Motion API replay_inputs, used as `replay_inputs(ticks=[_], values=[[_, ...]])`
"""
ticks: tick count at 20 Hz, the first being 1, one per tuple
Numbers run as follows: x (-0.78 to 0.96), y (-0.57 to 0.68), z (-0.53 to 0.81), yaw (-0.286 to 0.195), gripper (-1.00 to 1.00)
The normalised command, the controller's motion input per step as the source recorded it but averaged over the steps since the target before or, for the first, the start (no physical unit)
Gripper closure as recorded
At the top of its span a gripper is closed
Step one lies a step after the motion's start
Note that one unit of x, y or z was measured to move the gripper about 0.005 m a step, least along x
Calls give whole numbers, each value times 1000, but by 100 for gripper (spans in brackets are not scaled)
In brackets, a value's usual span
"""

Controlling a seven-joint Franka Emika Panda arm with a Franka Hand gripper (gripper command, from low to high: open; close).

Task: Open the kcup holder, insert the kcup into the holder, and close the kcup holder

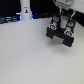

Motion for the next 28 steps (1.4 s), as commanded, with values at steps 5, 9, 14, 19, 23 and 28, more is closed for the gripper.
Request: replay_inputs(ticks=[5, 9, 14, 19, 23, 28], values=[[-60, -54, 357, -32, 100], [-209, -101, 390, -28, 100], [-70, -12, -99, 14, 100], [-41, 12, -256, 39, 100], [-42, 10, -228, 22, 100], [-74, -49, -43, -5, 100]])
